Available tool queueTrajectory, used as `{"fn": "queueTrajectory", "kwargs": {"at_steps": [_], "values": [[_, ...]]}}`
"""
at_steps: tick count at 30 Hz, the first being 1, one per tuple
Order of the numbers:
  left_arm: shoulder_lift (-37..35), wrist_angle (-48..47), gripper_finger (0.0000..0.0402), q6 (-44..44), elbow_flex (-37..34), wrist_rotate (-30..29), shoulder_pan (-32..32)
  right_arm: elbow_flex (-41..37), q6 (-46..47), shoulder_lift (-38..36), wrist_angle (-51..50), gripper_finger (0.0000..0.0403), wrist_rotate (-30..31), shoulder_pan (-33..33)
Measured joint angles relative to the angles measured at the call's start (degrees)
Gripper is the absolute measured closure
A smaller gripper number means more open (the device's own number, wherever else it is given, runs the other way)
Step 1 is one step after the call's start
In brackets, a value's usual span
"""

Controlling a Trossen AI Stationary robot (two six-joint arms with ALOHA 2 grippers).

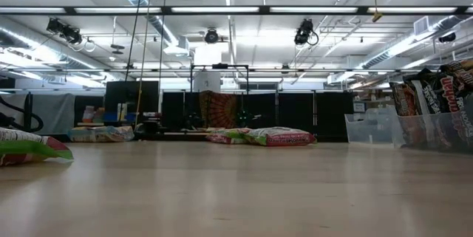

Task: Sort Maruchan noodles
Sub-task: Put the blue noodle pack into the black bin

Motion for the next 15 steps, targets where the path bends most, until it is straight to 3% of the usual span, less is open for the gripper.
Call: {"fn": "queueTrajectory", "kwargs": {"at_steps": [8,15], "values": [[0.0,-24.8,0.0198,-12.9,0.0,-10.7,2.5,8.6,-4.5,0.0,-6.8,0.014,-0.2,-1.0],[-0.2,-51.4,0.0205,-24.7,-2.7,-18.0,15.9,16.4,-9.1,0.0,-12.2,0.014,11.9,-6.1]]}}
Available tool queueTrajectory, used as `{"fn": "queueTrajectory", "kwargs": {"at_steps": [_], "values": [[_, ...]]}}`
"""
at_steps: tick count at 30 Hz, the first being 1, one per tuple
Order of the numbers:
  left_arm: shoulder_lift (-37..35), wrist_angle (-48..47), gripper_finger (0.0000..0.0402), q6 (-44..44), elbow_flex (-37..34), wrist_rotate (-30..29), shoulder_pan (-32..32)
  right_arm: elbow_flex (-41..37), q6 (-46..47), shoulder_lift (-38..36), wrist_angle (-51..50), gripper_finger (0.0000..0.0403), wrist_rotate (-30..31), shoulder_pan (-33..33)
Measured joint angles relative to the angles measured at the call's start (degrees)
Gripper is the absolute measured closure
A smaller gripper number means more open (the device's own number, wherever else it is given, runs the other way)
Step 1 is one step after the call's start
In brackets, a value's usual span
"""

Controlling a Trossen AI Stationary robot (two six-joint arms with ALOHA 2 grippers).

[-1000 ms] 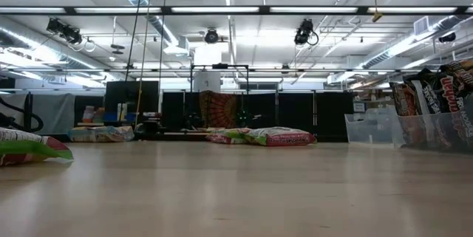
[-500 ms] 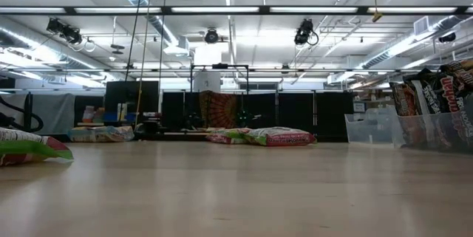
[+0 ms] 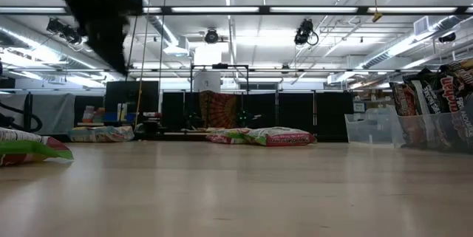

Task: Sort Maruchan noodles
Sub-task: Put the blue noodle pack into the black bin

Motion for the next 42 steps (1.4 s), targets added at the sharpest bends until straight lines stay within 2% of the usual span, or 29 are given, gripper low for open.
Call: {"fn": "queueTrajectory", "kwargs": {"at_steps": [3,6,8,12,16,21,25,29,33,36,39,42], "values": [[-0.9,-2.4,0.0213,0.2,-4.4,-0.2,8.9,1.3,-4.6,0.0,0.8,0.0139,3.1,-2.6],[-0.6,0.9,0.0224,4.5,-9.1,1.5,19.5,1.2,-9.3,0.0,2.3,0.0139,5.3,-5.2],[0.6,6.5,0.0228,8.9,-11.6,3.1,26.0,1.2,-12.3,0.0,3.5,0.0139,6.0,-7.2],[4.0,8.8,0.0229,15.8,-12.0,1.4,35.6,1.2,-17.4,0.0,6.9,0.0139,5.4,-10.0],[7.4,8.3,0.0223,20.7,-8.0,1.9,40.5,1.2,-20.8,0.0,10.7,0.0136,4.8,-11.2],[14.2,6.9,0.019,28.0,-3.8,3.6,45.3,1.2,-22.0,0.0,12.0,0.0126,4.9,-12.6],[19.9,5.8,0.0163,35.2,-3.0,3.5,49.3,1.2,-22.0,0.0,12.2,0.012,4.9,-12.9],[24.4,5.9,0.0162,42.0,-3.0,2.9,51.4,1.2,-22.0,0.0,12.3,0.0118,5.3,-12.9],[28.2,9.4,0.0185,46.5,-3.0,1.2,52.2,1.2,-22.2,0.0,12.2,0.0119,6.5,-12.9],[30.1,10.5,0.0223,47.9,-2.9,1.0,51.9,1.2,-22.2,0.0,12.0,0.0119,6.7,-13.0],[30.7,10.4,0.0284,47.1,-2.8,-0.1,50.2,1.2,-22.6,0.0,11.6,0.0119,7.0,-13.0],[30.7,10.2,0.0359,44.7,-2.1,2.8,47.2,1.2,-24.7,0.0,11.4,0.012,8.6,-13.6]]}}
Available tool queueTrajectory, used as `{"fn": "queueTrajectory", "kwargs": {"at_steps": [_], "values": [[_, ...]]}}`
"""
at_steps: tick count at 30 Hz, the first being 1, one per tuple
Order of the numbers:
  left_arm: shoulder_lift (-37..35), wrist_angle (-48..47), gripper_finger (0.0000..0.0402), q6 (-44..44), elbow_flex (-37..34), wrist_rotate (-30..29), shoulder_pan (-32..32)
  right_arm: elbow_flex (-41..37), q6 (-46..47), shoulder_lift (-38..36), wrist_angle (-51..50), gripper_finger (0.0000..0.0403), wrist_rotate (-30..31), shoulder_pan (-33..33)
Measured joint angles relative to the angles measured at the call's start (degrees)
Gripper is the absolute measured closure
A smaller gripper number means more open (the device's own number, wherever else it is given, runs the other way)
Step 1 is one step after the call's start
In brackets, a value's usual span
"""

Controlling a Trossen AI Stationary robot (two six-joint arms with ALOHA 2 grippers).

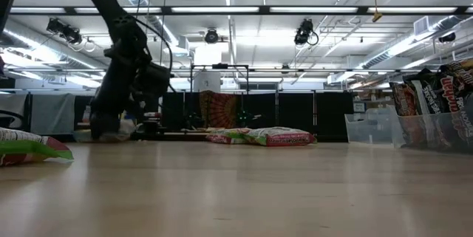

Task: Sort Maruchan noodles
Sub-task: Put the blue noodle pack into the black bin

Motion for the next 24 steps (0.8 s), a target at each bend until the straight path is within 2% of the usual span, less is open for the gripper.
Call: {"fn": "queueTrajectory", "kwargs": {"at_steps": [2,8,11,16,20,24], "values": [[-0.4,-0.4,0.0389,-1.9,1.0,3.5,-2.6,0.0,-2.4,0.0,0.0,0.012,1.6,-1.0],[-0.4,-0.9,0.039,-12.3,7.5,18.3,-14.9,-0.3,-13.3,0.0,2.4,0.012,6.9,-4.6],[-0.4,0.5,0.039,-18.5,12.3,24.9,-21.9,-1.9,-21.5,0.0,6.5,0.012,7.1,-6.0],[-0.3,8.0,0.0387,-29.6,19.0,27.6,-32.0,-8.6,-26.9,0.0,17.9,0.012,9.7,-8.5],[-0.3,10.2,0.0368,-28.6,23.2,28.5,-37.7,-15.3,-30.5,0.0,29.0,0.012,8.2,-10.4],[-0.3,10.8,0.0332,-27.1,25.3,28.8,-41.8,-21.8,-39.9,0.0,43.1,0.012,8.0,-11.3]]}}
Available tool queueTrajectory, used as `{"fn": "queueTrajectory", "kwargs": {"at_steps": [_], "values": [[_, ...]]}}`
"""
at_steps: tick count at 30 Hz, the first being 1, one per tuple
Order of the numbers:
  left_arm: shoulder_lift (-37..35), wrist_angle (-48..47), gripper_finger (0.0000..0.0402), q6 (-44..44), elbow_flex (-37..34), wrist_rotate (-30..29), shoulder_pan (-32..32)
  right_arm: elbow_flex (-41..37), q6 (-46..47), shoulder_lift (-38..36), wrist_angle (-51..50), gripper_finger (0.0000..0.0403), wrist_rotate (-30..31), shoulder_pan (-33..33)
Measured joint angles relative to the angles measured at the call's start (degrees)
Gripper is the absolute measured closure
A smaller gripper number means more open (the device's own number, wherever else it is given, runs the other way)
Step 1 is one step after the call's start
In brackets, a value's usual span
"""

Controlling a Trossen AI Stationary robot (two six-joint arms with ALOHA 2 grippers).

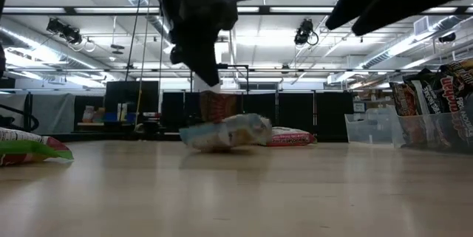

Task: Sort Maruchan noodles
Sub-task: Put the blue noodle pack into the black bin

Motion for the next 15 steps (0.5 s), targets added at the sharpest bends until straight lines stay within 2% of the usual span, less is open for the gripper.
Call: {"fn": "queueTrajectory", "kwargs": {"at_steps": [4,8,15], "values": [[-0.3,2.3,0.0294,3.0,0.3,1.4,-2.9,-3.8,-4.8,0.5,14.4,0.012,-1.2,-2.3],[-3.1,-7.5,0.0278,3.0,1.8,0.6,-3.8,-2.9,-5.6,4.5,20.6,0.012,-1.2,-6.7],[-11.8,-21.8,0.0276,-1.7,1.8,-14.7,-4.2,8.7,-3.4,17.0,25.2,0.0123,-1.1,-12.8]]}}
